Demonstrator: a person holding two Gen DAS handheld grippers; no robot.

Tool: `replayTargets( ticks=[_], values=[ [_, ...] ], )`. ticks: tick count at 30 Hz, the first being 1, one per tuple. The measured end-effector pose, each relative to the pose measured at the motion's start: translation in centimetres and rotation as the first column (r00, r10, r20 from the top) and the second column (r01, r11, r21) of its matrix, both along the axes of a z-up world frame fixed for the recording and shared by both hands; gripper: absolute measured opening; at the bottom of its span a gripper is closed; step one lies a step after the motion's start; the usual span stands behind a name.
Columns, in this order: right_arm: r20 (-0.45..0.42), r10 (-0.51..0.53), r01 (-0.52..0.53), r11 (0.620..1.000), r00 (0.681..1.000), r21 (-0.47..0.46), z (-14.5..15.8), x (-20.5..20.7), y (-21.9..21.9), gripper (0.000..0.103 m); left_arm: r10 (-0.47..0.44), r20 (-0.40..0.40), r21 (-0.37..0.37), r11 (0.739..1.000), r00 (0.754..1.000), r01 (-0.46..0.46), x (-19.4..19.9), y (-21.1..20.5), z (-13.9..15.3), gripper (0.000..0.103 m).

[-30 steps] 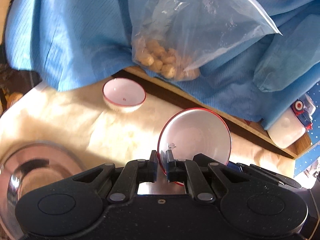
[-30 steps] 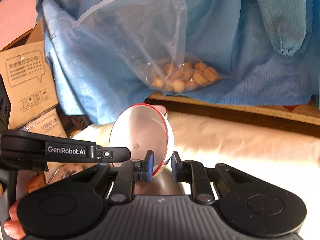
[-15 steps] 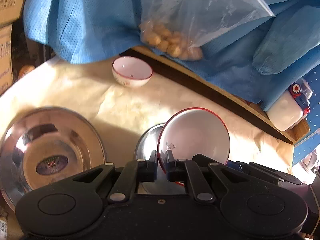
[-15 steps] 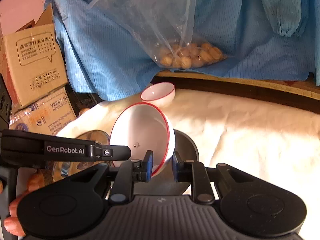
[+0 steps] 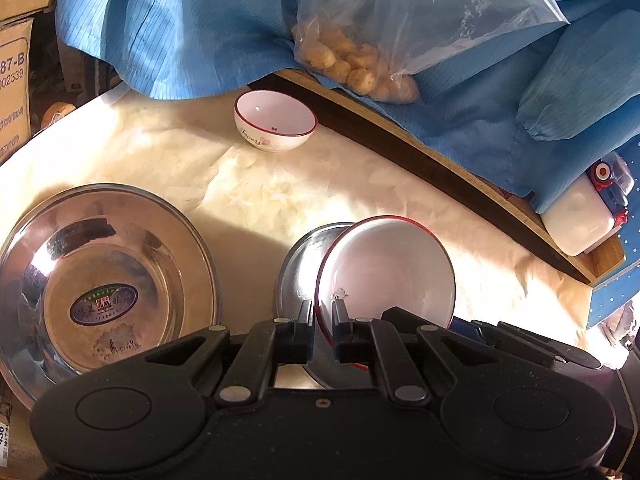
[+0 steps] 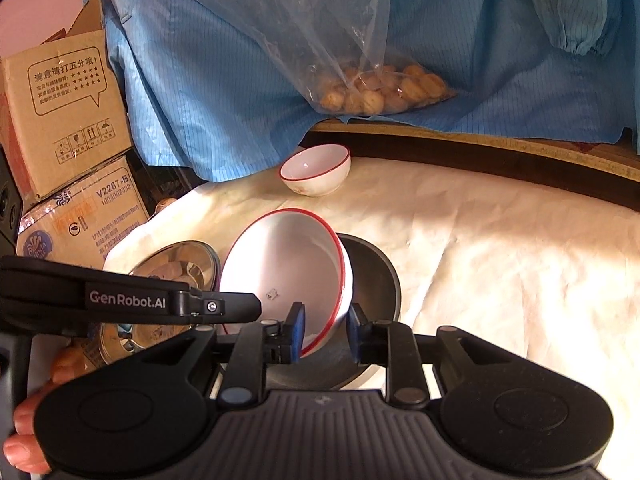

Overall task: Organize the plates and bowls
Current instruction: 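Lift the white bowl with both grippers and carry it over the steel bowl, then lower the white bowl into the steel bowl and open both grippers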

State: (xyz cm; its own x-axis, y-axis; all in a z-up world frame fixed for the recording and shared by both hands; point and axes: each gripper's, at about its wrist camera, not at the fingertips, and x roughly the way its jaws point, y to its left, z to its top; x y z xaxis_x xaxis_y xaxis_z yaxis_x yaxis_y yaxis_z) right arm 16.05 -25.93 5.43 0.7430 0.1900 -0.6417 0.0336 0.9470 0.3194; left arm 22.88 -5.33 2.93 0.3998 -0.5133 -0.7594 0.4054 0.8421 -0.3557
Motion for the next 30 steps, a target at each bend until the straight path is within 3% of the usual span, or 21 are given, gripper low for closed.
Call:
replayTargets(
  ticks=[5, 30],
  values=[
    [-0.006, 0.0, 0.0, 1.0, 1.0, -0.002, -0.02, 0.16, 0.01, 0.031, 0.004, -0.005, 0.006, 1.0, 1.0, -0.004, 0.11, 0.06, -0.23, 0.008],
    [0.007, -0.018, 0.018, 1.0, 1.0, -0.004, 0.04, -0.25, -0.26, 0.034, -0.008, -0.019, 0.03, 1.0, 1.0, 0.009, 0.66, -0.46, -0.82, 0.01]
  ],
)
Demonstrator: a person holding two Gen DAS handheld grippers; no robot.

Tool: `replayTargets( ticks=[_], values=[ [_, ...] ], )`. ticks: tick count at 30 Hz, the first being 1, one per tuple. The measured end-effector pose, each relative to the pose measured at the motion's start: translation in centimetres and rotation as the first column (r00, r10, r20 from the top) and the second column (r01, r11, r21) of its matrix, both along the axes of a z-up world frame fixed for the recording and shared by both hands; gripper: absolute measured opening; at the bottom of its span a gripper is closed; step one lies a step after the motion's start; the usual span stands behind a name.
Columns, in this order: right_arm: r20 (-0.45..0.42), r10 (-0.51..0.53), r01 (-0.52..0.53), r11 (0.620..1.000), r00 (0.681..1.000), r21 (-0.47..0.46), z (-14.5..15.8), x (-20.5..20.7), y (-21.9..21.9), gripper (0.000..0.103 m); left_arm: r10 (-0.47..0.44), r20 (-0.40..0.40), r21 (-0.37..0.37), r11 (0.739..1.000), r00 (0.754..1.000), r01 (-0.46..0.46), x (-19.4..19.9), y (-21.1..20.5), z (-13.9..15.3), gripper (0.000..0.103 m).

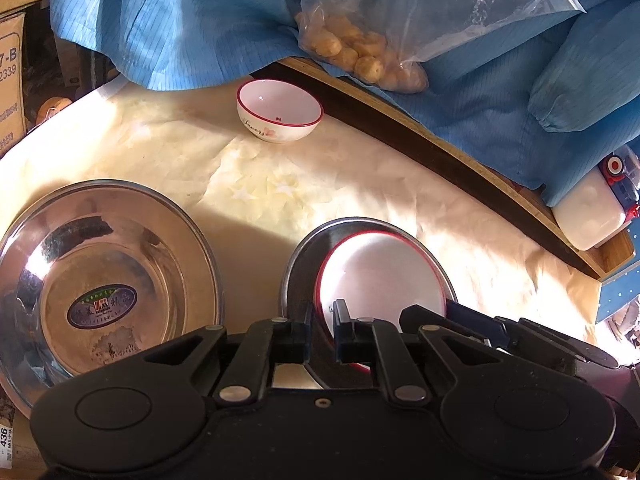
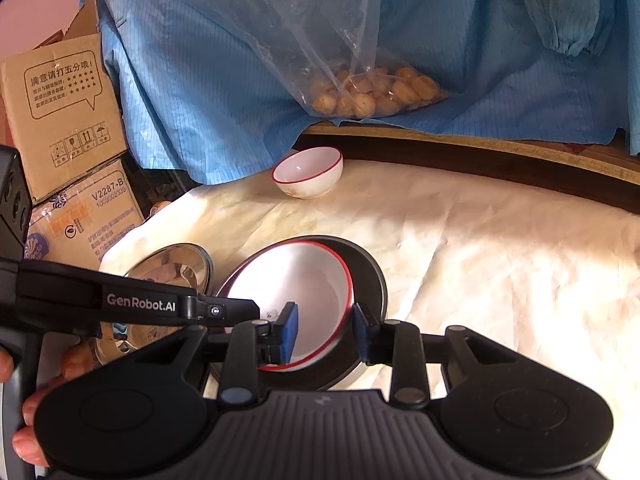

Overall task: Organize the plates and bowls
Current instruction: 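Lower the white bowl into the steel bowl and open both grippers, then move both grippers to the second white red-rimmed bowl and close on its rim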

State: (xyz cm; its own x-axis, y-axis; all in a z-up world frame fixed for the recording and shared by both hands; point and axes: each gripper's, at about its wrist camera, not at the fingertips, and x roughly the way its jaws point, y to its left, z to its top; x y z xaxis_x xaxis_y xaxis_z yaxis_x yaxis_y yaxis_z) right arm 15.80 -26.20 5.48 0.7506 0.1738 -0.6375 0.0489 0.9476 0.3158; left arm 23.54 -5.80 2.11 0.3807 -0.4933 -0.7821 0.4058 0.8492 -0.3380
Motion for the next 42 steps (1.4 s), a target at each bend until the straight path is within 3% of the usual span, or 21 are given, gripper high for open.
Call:
replayTargets(
  ticks=[13, 19, 21, 24, 25, 29, 32, 36, 42],
  values=[
    [0.034, 0.0, 0.001, 1.0, 0.999, -0.024, 1.2, -0.2, -0.4, 0.035, -0.022, 0.068, -0.022, 0.999, 0.997, 0.023, 0.2, 0.8, 1.5, 0.02],
    [0.069, -0.006, 0.008, 0.999, 0.998, -0.035, 2.2, 0.1, -1.0, 0.04, 0.028, 0.13, -0.02, 0.999, 0.991, -0.025, 1.2, 1.2, 2.4, 0.04],
    [0.075, -0.008, 0.011, 0.999, 0.997, -0.038, 2.3, 0.2, -1.2, 0.042, 0.045, 0.148, -0.017, 0.999, 0.988, -0.043, 1.7, 1.3, 2.7, 0.053],
    [0.082, -0.012, 0.015, 0.999, 0.997, -0.038, 2.4, 0.7, -1.5, 0.047, 0.082, 0.196, 0.008, 0.996, 0.977, -0.086, 2.3, 1.2, 3.0, 0.077],
    [0.084, -0.013, 0.016, 0.999, 0.996, -0.039, 2.4, 0.9, -1.7, 0.05, 0.09, 0.219, 0.026, 0.995, 0.972, -0.098, 2.4, 1.1, 3.1, 0.081],
    [0.096, -0.032, 0.035, 0.999, 0.995, -0.035, 2.5, 2.3, -2.7, 0.074, 0.117, 0.295, 0.079, 0.986, 0.948, -0.146, 3.6, 0.5, 3.5, 0.098],
    [0.116, -0.071, 0.075, 0.997, 0.991, -0.034, 2.5, 3.4, -3.3, 0.1, 0.134, 0.317, 0.098, 0.98, 0.939, -0.172, 5.0, 0.3, 3.6, 0.1],
    [0.129, -0.129, 0.132, 0.991, 0.983, -0.018, 2.4, 5.5, -4.1, 0.103, 0.141, 0.313, 0.129, 0.973, 0.939, -0.189, 7.3, 0.1, 3.4, 0.102],
    [0.086, -0.107, 0.108, 0.994, 0.991, -0.004, 1.5, 9.2, -4.4, 0.103, 0.16, 0.268, 0.173, 0.962, 0.95, -0.211, 11.4, 0.1, 1.7, 0.102]
  ],
)
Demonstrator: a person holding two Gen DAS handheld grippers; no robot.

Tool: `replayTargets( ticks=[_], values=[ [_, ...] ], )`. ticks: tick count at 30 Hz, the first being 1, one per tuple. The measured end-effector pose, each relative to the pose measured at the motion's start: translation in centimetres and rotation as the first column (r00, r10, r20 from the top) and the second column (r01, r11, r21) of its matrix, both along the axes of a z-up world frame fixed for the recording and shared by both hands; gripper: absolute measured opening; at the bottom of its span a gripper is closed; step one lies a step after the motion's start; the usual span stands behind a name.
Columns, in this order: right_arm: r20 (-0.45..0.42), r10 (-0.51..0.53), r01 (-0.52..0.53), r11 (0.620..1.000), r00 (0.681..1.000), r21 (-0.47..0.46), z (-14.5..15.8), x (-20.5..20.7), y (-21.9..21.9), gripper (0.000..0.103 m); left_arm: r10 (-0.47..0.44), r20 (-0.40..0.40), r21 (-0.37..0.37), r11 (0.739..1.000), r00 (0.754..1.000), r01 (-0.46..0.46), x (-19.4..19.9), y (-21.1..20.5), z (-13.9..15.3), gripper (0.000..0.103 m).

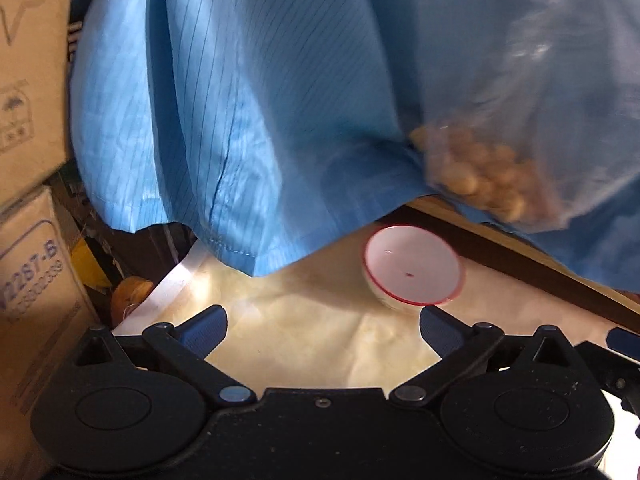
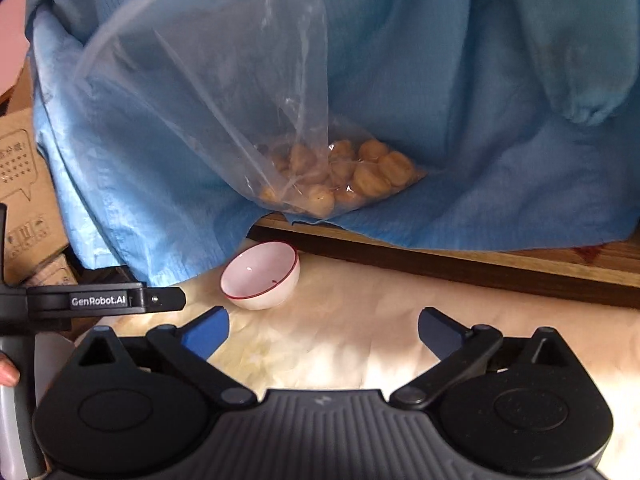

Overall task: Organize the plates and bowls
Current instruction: 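Move both grippers to the second white red-rimmed bowl and close on its rim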

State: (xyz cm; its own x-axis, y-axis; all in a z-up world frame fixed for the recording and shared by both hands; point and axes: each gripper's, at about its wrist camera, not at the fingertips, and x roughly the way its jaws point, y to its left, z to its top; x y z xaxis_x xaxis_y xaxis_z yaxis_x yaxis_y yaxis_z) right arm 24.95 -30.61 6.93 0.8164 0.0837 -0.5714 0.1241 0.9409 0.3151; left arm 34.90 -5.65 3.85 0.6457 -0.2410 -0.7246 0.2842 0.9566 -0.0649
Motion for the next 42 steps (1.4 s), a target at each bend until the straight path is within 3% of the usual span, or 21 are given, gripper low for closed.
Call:
replayTargets(
  ticks=[9, 18, 24, 34, 42],
  values=[
    [-0.074, 0.023, -0.023, 1.0, 0.997, 0.0, -2.0, 4.6, 0.2, 0.103, 0.06, -0.025, 0.068, 0.996, 0.998, -0.058, 4.0, -0.3, -1.7, 0.102],
    [-0.119, 0.043, -0.044, 0.999, 0.992, -0.007, -3.3, 7.4, 0.9, 0.103, 0.068, -0.059, 0.02, 0.998, 0.996, -0.067, 6.4, -1.4, -2.8, 0.102],
    [-0.132, 0.074, -0.084, 0.994, 0.988, -0.071, -2.8, 8.8, 1.7, 0.101, 0.058, -0.074, 0.015, 0.998, 0.996, -0.057, 7.2, -2.2, -3.6, 0.102],
    [-0.149, 0.119, -0.132, 0.988, 0.982, -0.079, -2.9, 11.1, 2.9, 0.076, 0.064, -0.111, -0.014, 0.998, 0.992, -0.066, 8.5, -2.1, -4.4, 0.088],
    [-0.158, 0.149, -0.165, 0.982, 0.976, -0.094, -2.7, 12.3, 4.1, 0.055, 0.025, -0.137, -0.062, 0.998, 0.99, -0.034, 8.1, -2.2, -4.2, 0.065]
  ],
)
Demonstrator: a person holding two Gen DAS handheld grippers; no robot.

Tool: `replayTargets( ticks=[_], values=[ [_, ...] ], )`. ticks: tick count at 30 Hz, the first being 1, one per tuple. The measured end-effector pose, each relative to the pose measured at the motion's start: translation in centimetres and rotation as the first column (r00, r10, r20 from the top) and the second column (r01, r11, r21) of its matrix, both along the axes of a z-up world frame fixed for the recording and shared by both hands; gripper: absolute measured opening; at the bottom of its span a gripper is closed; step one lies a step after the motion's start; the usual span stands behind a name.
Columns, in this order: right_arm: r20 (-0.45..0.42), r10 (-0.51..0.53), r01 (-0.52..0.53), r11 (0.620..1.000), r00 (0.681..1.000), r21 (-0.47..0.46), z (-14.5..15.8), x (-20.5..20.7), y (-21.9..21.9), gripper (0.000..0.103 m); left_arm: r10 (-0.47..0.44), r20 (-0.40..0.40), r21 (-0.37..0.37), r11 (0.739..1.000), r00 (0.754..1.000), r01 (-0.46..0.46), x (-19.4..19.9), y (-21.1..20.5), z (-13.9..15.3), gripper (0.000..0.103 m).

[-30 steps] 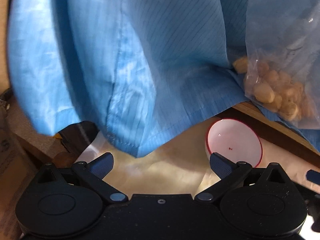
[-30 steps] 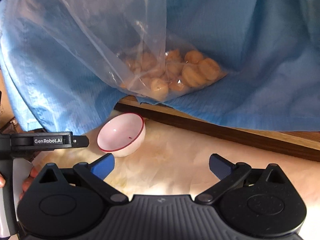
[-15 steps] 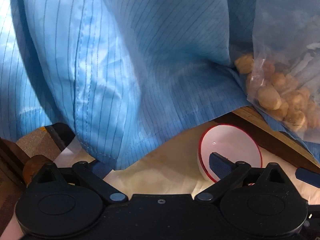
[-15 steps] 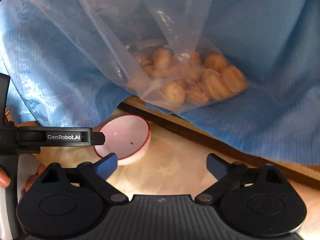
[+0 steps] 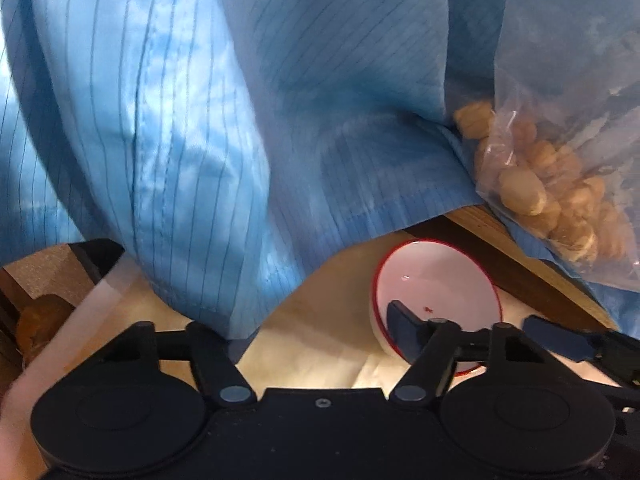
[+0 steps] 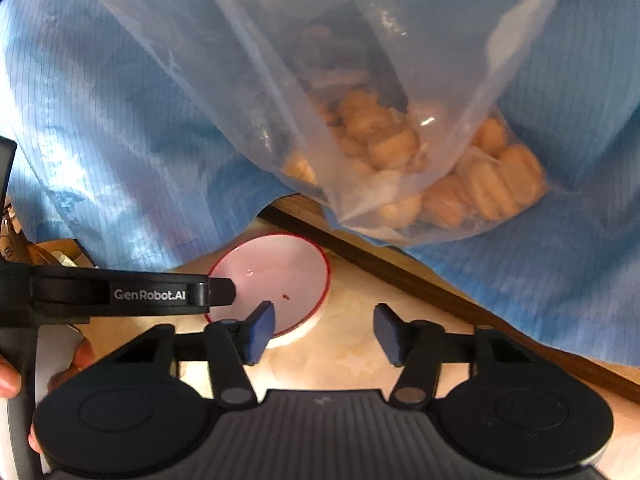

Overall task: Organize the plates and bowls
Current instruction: 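Move both grippers to the second white red-rimmed bowl and close on its rim, then lift the second white bowl with both grippers and carry it over the stacked bowls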

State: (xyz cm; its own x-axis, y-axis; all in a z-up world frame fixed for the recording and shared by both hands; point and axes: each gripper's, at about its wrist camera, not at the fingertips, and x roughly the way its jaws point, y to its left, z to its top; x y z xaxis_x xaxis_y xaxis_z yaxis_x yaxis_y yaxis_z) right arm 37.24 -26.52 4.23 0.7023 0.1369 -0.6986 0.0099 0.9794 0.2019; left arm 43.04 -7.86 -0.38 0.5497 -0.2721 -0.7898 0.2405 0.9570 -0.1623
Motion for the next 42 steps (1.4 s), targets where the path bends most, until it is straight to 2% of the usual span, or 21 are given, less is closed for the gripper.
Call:
replayTargets(
  ticks=[6, 10, 11, 13, 14, 19, 23, 28, 42],
  values=[
    [-0.007, 0.011, -0.011, 1.0, 1.0, 0.004, -0.3, 0.8, 0.7, 0.052, -0.045, 0.006, -0.04, 0.998, 0.999, 0.045, -0.8, -0.2, 0.3, 0.044],
    [-0.016, 0.03, -0.03, 0.999, 0.999, 0.019, -0.8, 1.2, 1.1, 0.05, -0.076, 0.006, -0.064, 0.995, 0.997, 0.076, -0.9, -0.5, 0.0, 0.024],
    [-0.021, 0.04, -0.039, 0.999, 0.999, 0.028, -1.1, 1.4, 1.3, 0.045, -0.092, 0.004, -0.071, 0.993, 0.996, 0.092, -1.0, -0.6, 0.0, 0.016],
    [-0.03, 0.064, -0.062, 0.997, 0.998, 0.054, -1.7, 1.7, 1.5, 0.037, -0.114, -0.002, -0.072, 0.991, 0.994, 0.113, -1.3, -0.8, 0.0, 0.011],
    [-0.034, 0.068, -0.066, 0.996, 0.997, 0.059, -1.8, 1.8, 1.6, 0.032, -0.119, -0.002, -0.07, 0.99, 0.993, 0.119, -1.5, -0.3, 0.2, 0.01],
    [-0.023, 0.068, -0.067, 0.996, 0.997, 0.067, -2.1, 1.4, 1.7, 0.023, -0.129, 0.007, -0.047, 0.99, 0.992, 0.13, -2.5, 0.0, 0.4, 0.008],
    [-0.02, 0.065, -0.064, 0.996, 0.998, 0.064, -2.1, 0.7, 1.5, 0.023, -0.137, 0.004, -0.062, 0.989, 0.991, 0.136, -3.4, 0.0, 0.7, 0.008],
    [0.015, 0.059, -0.06, 0.997, 0.998, 0.056, -0.7, -1.3, 1.4, 0.023, -0.154, 0.022, -0.09, 0.984, 0.988, 0.156, -5.1, 0.0, 1.4, 0.008],
    [0.108, 0.048, -0.047, 0.999, 0.993, -0.012, 3.1, -8.0, 1.5, 0.023, -0.209, 0.095, -0.106, 0.97, 0.973, 0.219, -11.5, 0.6, 6.0, 0.009]
  ],
)
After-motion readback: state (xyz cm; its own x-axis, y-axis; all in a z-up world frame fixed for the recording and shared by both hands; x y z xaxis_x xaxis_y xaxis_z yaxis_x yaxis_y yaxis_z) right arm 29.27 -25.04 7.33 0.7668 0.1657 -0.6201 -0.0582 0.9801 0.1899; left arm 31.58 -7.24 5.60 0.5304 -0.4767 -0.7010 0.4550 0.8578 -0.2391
